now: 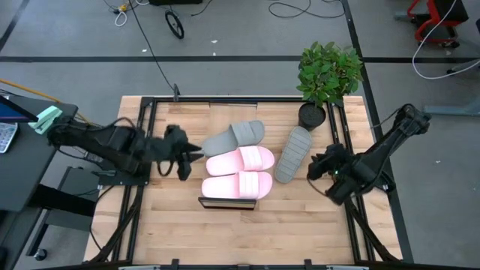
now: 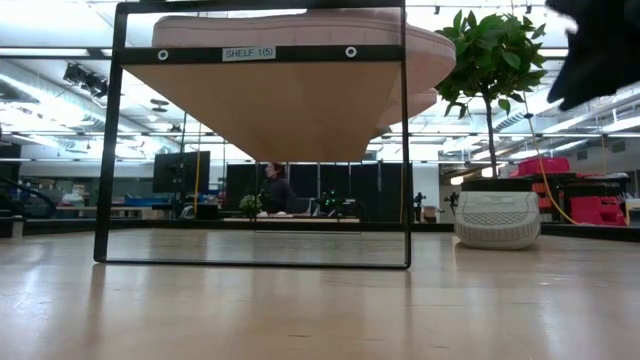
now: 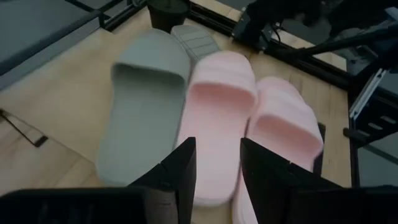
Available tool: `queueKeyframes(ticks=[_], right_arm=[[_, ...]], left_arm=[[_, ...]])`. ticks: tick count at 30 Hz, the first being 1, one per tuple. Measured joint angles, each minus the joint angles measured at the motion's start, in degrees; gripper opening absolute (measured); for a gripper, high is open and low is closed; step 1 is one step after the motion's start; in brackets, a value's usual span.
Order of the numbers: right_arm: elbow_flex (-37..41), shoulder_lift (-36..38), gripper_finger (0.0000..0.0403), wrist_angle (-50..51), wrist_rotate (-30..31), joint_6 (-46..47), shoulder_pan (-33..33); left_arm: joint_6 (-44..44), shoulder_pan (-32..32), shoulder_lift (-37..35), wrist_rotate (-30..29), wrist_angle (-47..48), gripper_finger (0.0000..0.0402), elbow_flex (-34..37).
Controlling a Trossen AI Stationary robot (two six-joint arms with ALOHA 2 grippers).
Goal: Pick and place slides into the shelf
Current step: Put the gray slides on top of the shelf
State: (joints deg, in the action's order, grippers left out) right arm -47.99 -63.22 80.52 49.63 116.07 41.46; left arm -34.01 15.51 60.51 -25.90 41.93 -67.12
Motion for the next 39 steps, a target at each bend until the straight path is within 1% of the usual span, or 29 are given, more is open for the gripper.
queueKeyframes(ticks=[4, 6, 8, 11, 14, 16, 19, 23, 26, 30, 33, 39], right_arm=[[8.9, 10.51, 0.0092, -11.7, 1.94, 0.75, -1.56], [12.48, 15.47, 0.0078, -18.75, 4.35, -1.77, -1.62], [15.19, 19.86, 0.0064, -25.73, 6.03, -5.85, -1.67], [17.84, 25.23, 0.0048, -32.94, 6.43, -12.55, -2.43], [19.34, 29.62, 0.004, -36.66, 5.6, -17.93, -3.44], [19.39, 31.88, 0.0039, -36.62, 3.21, -19.83, -4.5], [19.39, 34.06, 0.0043, -35.55, -0.57, -21.25, -6.08], [19.39, 34.48, 0.0054, -31.23, -0.76, -21.26, -8.42], [19.39, 33.86, 0.0064, -28.62, -1.92, -19.67, -10.24], [19.39, 32.14, 0.0085, -27.28, -2.34, -20.11, -12.25], [19.39, 30.67, 0.0115, -27.24, -3.19, -21.11, -13.95], [19.39, 27.79, 0.0201, -27.22, -5.4, -23.44, -16.72]], left_arm=[[-2.77, 7.12, 0.1, -5.55, -0.96, 0.013, 2.0], [-2.82, 10.33, 0.18, -8.74, -3.21, 0.013, 3.04], [-2.7, 13.69, 0.24, -13.34, -4.74, 0.0127, 4.42], [-0.01, 18.0, 0.24, -22.59, -9.01, 0.0121, 7.21], [3.86, 21.12, 0.24, -32.75, -14.19, 0.0115, 11.11], [7.27, 22.1, 0.24, -38.48, -18.99, 0.0112, 14.21], [11.08, 22.26, 0.24, -43.09, -23.94, 0.011, 18.11], [13.08, 21.77, 0.26, -44.88, -25.56, 0.0111, 20.35], [14.8, 21.71, 0.25, -44.97, -25.69, 0.0111, 20.49], [17.94, 21.69, -0.13, -45.03, -25.83, 0.0107, 20.51], [19.24, 21.24, -0.17, -45.04, -25.78, 0.0105, 20.51], [20.09, 20.31, -0.15, -45.32, -25.65, 0.0107, 20.51]])
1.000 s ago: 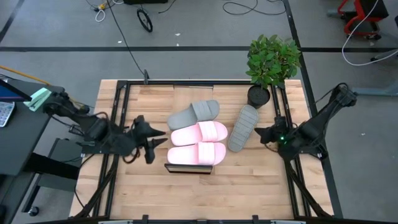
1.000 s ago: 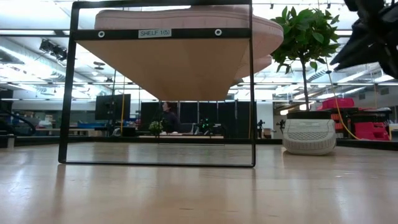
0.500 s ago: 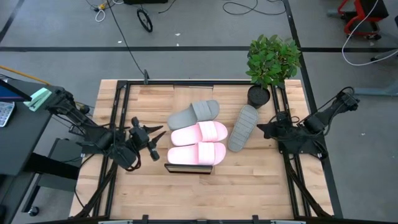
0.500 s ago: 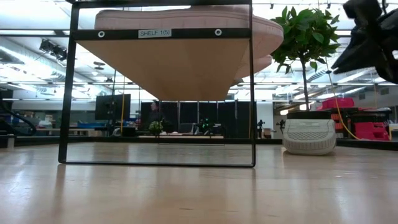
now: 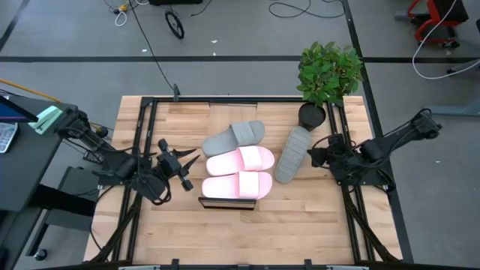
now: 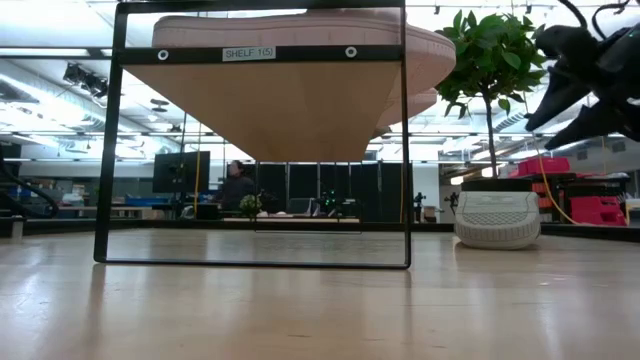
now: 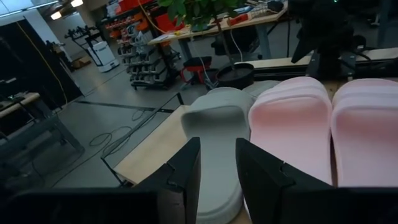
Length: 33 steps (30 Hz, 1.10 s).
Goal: Pick and place slides into the shelf
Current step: Put the gray slides on top of the shelf
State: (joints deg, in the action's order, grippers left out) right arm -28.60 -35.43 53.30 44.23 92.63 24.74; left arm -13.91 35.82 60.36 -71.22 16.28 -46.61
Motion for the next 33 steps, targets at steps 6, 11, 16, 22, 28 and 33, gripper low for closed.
queueKeyframes(ticks=[6, 11, 16, 22, 28, 33], right_arm=[[0.0, -2.94, 0.0265, 0.55, -0.4, -1.67, -2.32], [0.0, -5.41, 0.029, 3.24, -1.81, -0.8, -7.02], [0.0, -8.76, 0.0303, 1.64, -4.04, -0.12, -13.02], [0.0, -13.19, 0.0303, -7.02, -7.17, -7.13, -18.99], [0.0, -16.55, 0.0302, -6.69, -8.92, -8.7, -24.73], [0.0, -19.4, 0.0301, -8.29, -10.64, -9.41, -27.99]], left_arm=[[-1.78, -2.25, -0.02, 0.05, 0.73, 0.0106, 0.0], [-4.54, -5.79, 0.0, 1.83, 3.27, 0.0099, 0.0], [-4.49, -8.95, -0.02, 2.07, 3.31, 0.0092, 0.0], [-1.92, -11.49, -0.02, 6.49, 3.31, 0.0081, 0.0], [-1.98, -11.29, -0.02, 8.58, 3.53, 0.0073, 0.0], [-2.39, -10.12, -0.01, 10.1, 3.57, 0.0071, 0.0]])
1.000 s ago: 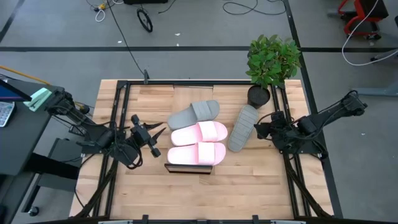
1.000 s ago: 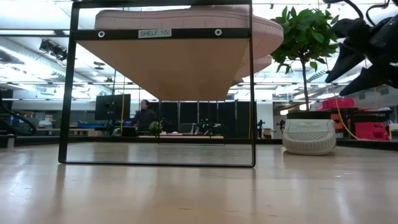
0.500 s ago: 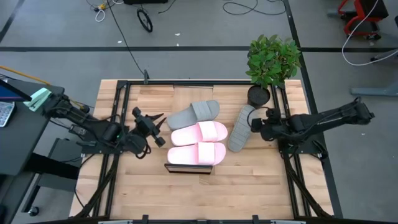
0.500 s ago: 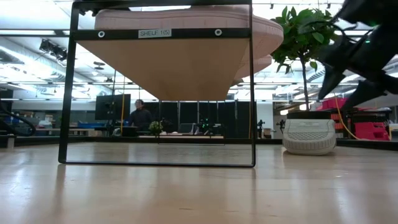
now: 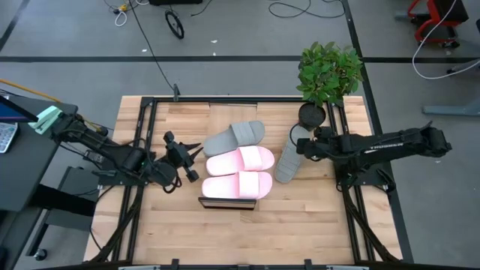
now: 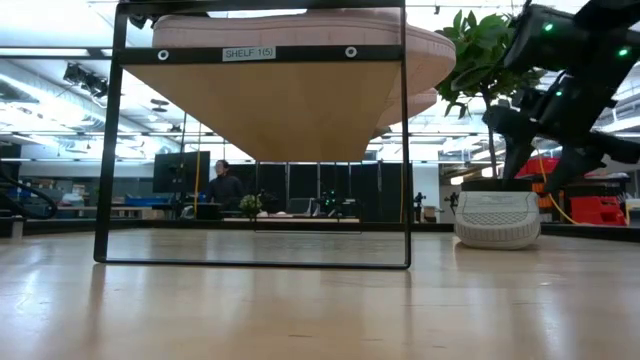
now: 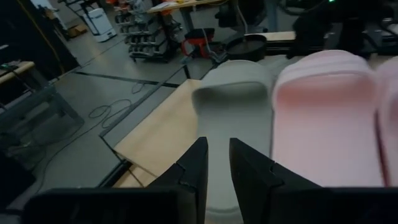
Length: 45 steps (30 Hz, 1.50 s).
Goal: Pick and place slides into the shelf
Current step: Put the gray slides on top of the shelf
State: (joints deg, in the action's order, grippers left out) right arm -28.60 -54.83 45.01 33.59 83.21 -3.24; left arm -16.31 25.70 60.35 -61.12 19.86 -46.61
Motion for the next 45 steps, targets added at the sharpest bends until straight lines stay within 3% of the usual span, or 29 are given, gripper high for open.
queueKeyframes(ticks=[21, 34, 45], right_arm=[[-0.11, -13.9, 0.03, -5.2, -0.14, -4.88, -7.41], [0.02, -2.22, 0.0299, -3.98, -4.27, -7.55, -1.23], [0.02, 2.84, 0.0299, 5.92, 0.06, -3.71, -3.52]], left_arm=[[-3.02, 5.48, -0.01, 0.41, -0.09, 0.0062, 0.0], [-3.79, 5.46, 0.0, 0.39, 0.03, 0.0064, 0.0], [-3.64, 5.46, 0.0, 0.37, 0.05, 0.0053, 0.0]])
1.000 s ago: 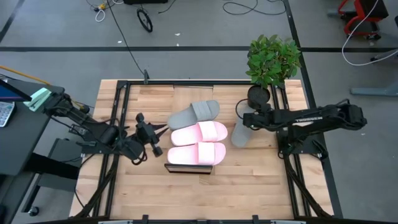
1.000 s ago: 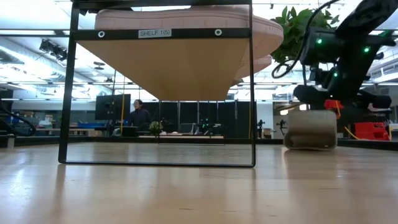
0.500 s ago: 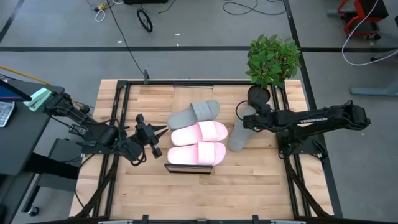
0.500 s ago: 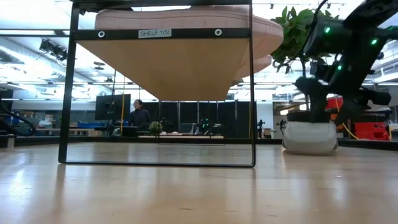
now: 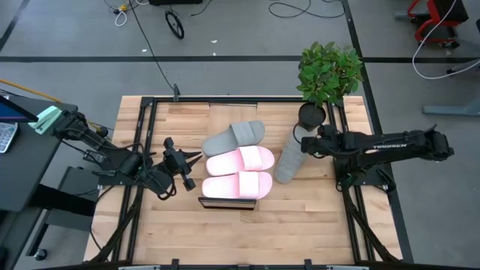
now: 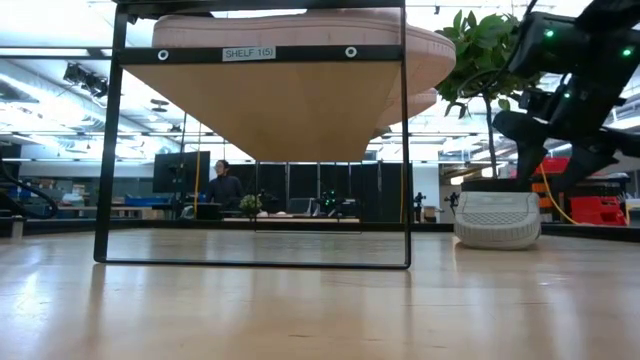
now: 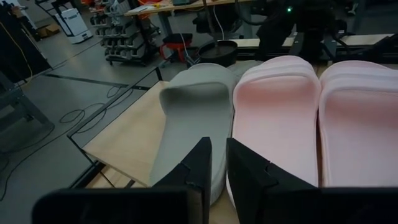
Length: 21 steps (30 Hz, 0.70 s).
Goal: Pick and place slides into the shelf
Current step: Put the gray slides on top of the shelf
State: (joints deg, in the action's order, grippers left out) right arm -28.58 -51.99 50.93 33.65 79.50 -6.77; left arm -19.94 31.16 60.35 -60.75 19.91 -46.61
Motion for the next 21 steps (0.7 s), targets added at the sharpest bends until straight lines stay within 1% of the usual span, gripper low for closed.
queueKeyframes(ticks=[7, 14, 17, 21], right_arm=[[0.0, 0.9, 0.0297, -0.16, -5.36, -6.33, -6.11], [0.19, 7.27, 0.0275, -0.31, -11.27, -13.29, -11.39], [2.42, 11.18, 0.0263, -2.21, -14.86, -13.68, -12.78], [8.71, 16.86, 0.0246, -10.58, -22.94, -13.46, -14.73]], left_arm=[[-0.27, 0.0, 0.01, 0.0, 0.17, 0.0059, 0.0], [-0.42, 0.0, 0.01, 0.61, 0.59, 0.0049, 0.0], [-0.44, 0.0, 0.01, 0.63, 0.61, 0.0048, 0.0], [-0.44, 0.0, 0.0, 0.63, 0.63, 0.0053, 0.0]])
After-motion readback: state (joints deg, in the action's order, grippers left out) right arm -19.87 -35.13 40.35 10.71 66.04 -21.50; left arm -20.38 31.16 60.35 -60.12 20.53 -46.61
